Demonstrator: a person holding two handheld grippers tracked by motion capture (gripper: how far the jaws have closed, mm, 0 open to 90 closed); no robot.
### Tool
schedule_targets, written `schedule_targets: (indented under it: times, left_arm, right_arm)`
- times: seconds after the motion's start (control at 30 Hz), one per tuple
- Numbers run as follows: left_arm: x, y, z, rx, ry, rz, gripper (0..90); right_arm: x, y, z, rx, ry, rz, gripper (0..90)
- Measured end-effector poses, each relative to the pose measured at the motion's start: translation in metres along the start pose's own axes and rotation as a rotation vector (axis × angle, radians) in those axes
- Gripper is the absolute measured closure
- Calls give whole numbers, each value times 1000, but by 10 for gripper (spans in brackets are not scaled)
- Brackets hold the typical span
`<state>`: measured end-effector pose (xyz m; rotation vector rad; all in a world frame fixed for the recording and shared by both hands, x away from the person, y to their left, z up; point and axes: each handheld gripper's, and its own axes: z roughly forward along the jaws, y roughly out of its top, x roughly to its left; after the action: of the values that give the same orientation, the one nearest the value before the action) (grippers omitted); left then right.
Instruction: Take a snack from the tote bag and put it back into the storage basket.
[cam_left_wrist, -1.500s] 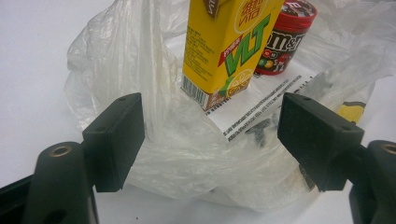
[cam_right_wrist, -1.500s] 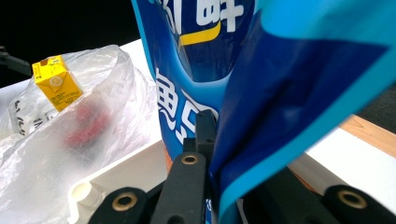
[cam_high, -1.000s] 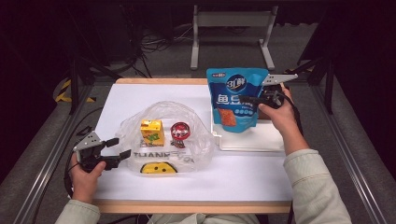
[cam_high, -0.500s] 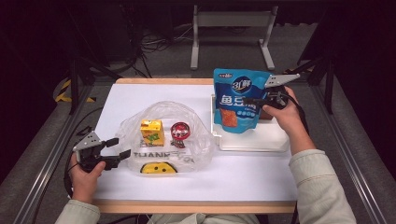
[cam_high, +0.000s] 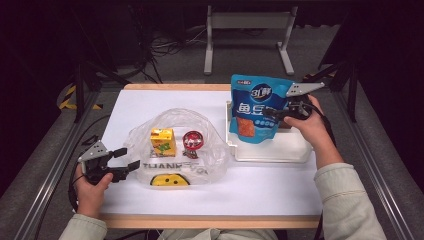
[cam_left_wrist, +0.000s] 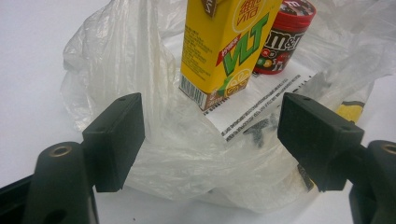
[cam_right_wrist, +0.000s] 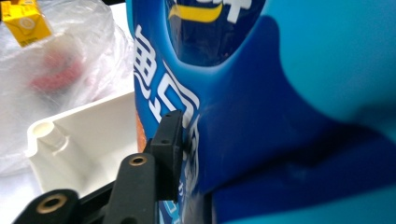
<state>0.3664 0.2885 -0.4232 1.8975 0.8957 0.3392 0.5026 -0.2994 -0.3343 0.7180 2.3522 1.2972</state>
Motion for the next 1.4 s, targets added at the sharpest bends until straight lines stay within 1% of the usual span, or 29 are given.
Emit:
schedule_targets:
  times: [0.1,0.27,0.37,0.5,0.57,0.63,0.77,0.8,0.83,0.97,1.03,1.07,1.17,1.23,1.37,1.4]
  left_arm:
    - [0,0,0,1,1,0,237]
    - [0,0,0,3,1,0,237]
    - [0,0,0,4,2,4,238]
    - [0,0,0,2,1,0,237]
    - [0,1,0,0,1,0,237]
    - [0,1,0,2,0,-1,237]
    - [0,2,2,-3,-2,1,237]
    - [0,3,2,-4,-3,1,237]
    - [0,3,3,-6,-2,4,237]
    - [0,5,6,-6,-8,6,237]
    - [0,5,6,-8,-7,3,237]
    - [0,5,6,-8,-7,4,237]
    - [0,5,6,-5,-9,7,237]
    - [0,5,6,-5,-7,7,237]
    - [0,5,6,-7,-6,3,237]
    - [0,5,7,-7,-6,4,237]
  right_arm:
    - [-2,-2,-2,6,-20,-10,553]
    - [-2,-5,-3,19,-31,-25,522]
    - [1,-4,-5,26,-39,-14,490]
    - [7,-1,-7,21,-25,-12,450]
    - [8,-1,-10,23,-27,2,426]
    - [10,-1,-14,15,-38,14,417]
    - [12,0,-21,19,-56,26,404]
    - [13,0,-24,22,-64,38,396]
    - [14,0,-27,30,-73,54,395]
    - [19,-2,-36,55,-103,67,395]
    - [20,-2,-39,58,-111,66,396]
    - [21,-3,-41,64,-121,67,395]
    - [26,-4,-46,63,-132,79,392]
    - [30,-4,-51,69,-146,76,392]
    - [38,-3,-58,65,-151,77,393]
    - [38,-3,-58,65,-151,77,393]
